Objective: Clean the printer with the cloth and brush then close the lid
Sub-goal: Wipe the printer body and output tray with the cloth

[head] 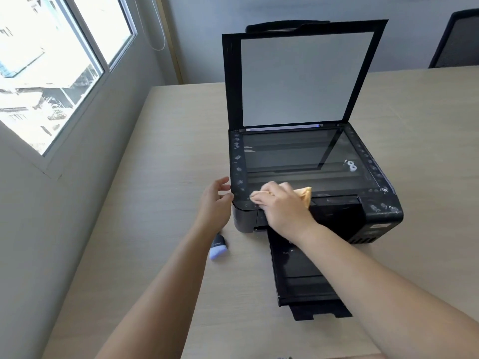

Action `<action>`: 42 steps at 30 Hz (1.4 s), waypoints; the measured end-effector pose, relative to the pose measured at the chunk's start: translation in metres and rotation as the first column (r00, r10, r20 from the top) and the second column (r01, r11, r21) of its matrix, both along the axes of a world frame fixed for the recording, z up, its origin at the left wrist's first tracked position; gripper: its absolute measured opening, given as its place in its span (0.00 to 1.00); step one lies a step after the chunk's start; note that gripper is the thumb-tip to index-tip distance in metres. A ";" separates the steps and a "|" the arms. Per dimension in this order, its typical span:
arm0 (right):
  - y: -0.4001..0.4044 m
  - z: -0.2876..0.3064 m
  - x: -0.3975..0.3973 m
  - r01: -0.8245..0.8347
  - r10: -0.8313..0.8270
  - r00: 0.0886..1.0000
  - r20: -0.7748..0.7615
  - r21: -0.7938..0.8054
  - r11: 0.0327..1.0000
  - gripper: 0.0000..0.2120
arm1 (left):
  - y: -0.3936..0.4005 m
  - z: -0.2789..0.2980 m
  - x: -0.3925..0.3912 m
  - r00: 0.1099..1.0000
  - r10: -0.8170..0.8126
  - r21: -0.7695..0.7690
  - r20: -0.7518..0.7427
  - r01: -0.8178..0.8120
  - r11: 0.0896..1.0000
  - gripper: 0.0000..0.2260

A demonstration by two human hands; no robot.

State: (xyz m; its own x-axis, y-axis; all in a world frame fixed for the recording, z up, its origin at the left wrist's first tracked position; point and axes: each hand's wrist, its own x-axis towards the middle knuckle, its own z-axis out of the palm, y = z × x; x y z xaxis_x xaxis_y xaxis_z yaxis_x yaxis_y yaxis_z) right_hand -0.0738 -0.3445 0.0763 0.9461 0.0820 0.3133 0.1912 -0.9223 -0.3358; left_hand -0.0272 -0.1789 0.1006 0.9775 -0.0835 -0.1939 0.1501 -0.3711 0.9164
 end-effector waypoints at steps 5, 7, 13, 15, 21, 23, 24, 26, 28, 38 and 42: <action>-0.016 0.010 -0.009 0.008 -0.004 0.998 -0.057 0.059 0.998 0.12 | 0.002 -0.006 0.001 1.000 0.008 0.002 0.008 -0.008 1.000 0.20; -0.034 0.010 -0.013 0.102 -0.098 0.992 -0.082 0.058 0.993 0.13 | 0.005 -0.007 0.003 1.000 -0.005 0.012 0.010 0.005 1.000 0.20; 0.028 0.028 0.013 -0.037 0.004 0.948 -0.318 -0.100 0.994 0.22 | 0.005 -0.009 0.004 1.000 0.016 0.008 -0.002 -0.016 1.000 0.22; 0.037 0.033 0.014 -0.098 0.053 0.945 -0.323 -0.125 0.987 0.22 | 0.006 -0.008 0.005 1.000 0.029 -0.016 -0.011 -0.029 0.999 0.22; -0.022 0.022 0.004 0.079 -0.093 0.958 -0.270 -0.061 0.995 0.20 | 0.011 -0.010 0.008 1.000 -0.006 -0.001 -0.014 0.006 1.000 0.20; -0.004 0.029 0.010 0.059 -0.082 0.945 -0.317 -0.081 0.995 0.21 | 0.009 -0.008 0.007 1.000 -0.011 0.021 -0.006 0.011 1.000 0.19; 0.008 0.031 0.013 0.028 -0.058 0.940 -0.338 -0.095 0.995 0.22 | 0.008 -0.007 0.007 1.000 -0.009 0.027 -0.002 0.009 1.000 0.19; 0.023 0.034 0.016 -0.029 -0.020 0.941 -0.337 -0.140 0.990 0.21 | 0.008 -0.007 0.008 1.000 -0.009 0.039 0.009 0.009 0.999 0.18; 0.014 0.033 0.016 -0.016 -0.032 0.939 -0.342 -0.136 0.991 0.21 | 0.008 -0.008 0.009 1.000 -0.010 0.036 0.010 0.010 0.999 0.17; -0.001 0.030 0.020 -0.071 0.023 0.935 -0.353 -0.123 0.990 0.20 | 0.010 -0.013 0.011 1.000 -0.018 0.017 0.009 0.017 1.000 0.17; -0.022 0.014 0.012 0.023 -0.032 0.993 -0.115 -0.074 0.997 0.14 | 0.013 -0.016 0.012 1.000 -0.017 -0.013 -0.009 0.017 1.000 0.17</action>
